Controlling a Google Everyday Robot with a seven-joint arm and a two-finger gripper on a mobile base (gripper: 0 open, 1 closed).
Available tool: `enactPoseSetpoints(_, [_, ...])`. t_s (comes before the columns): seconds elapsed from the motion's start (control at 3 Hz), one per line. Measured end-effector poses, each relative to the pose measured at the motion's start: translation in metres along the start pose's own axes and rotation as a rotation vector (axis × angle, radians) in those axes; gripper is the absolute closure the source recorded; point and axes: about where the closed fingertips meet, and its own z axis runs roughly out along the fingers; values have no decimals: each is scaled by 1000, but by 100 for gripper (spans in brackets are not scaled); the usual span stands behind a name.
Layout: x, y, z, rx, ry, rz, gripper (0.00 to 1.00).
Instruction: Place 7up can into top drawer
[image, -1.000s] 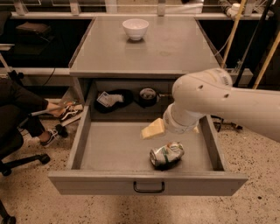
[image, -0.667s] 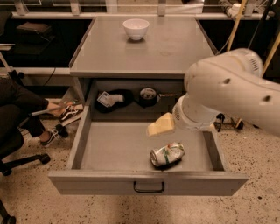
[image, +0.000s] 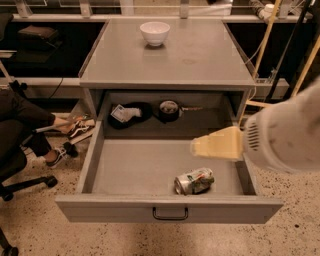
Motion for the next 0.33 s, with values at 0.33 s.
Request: enactPoseSetpoints(0.33, [-3, 2, -39, -6, -91, -1, 0])
